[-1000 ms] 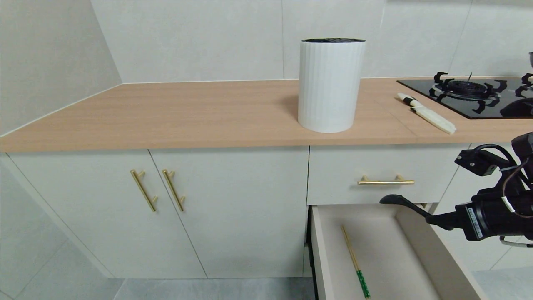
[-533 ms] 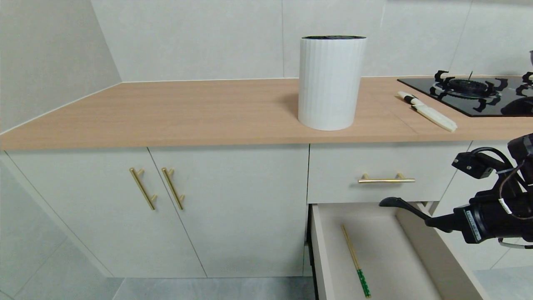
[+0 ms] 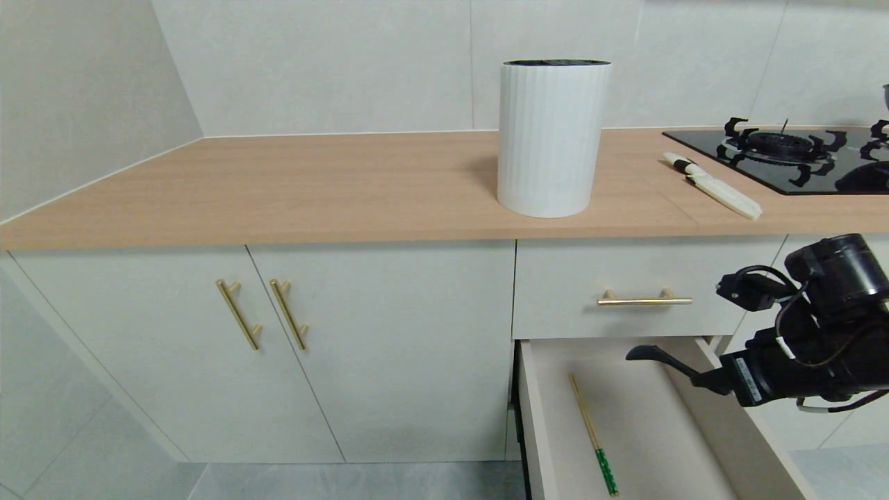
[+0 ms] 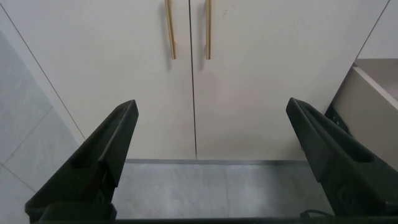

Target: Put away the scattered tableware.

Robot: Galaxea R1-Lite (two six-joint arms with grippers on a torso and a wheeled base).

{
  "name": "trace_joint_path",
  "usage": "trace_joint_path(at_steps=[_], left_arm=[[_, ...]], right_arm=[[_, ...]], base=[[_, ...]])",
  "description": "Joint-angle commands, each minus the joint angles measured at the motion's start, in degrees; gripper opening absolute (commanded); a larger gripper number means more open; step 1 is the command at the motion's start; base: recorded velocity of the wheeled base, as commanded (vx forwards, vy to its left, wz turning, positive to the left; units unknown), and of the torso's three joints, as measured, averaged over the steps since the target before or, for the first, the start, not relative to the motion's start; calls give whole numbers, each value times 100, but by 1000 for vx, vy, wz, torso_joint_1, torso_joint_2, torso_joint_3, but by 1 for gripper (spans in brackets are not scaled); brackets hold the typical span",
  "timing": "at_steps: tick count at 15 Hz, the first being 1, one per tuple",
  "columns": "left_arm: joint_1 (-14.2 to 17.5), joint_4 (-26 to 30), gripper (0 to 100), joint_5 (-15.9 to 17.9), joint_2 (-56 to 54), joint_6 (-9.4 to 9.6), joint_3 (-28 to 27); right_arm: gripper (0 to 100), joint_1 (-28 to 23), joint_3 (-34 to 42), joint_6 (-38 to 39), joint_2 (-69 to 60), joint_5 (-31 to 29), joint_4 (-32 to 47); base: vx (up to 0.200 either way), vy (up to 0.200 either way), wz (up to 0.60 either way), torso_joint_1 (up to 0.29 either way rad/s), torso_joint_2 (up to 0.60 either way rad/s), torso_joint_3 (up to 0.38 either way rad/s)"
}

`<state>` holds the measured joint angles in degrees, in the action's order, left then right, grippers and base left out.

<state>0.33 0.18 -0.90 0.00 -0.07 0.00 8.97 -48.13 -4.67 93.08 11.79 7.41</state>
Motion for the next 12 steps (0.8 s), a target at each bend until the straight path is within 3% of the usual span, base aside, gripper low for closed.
trace_joint_path(at_steps=[1,12], left_arm=[[2,-1,100,-6,0,-1,0],[2,-1,100,-6,0,-1,0]], right_arm=[[0,26,-109,19,967,-335,-161],[0,17,-100,361,2988,-871,-1576]], base=[[0,0,0,0,0,0],[0,0,0,0,0,0]])
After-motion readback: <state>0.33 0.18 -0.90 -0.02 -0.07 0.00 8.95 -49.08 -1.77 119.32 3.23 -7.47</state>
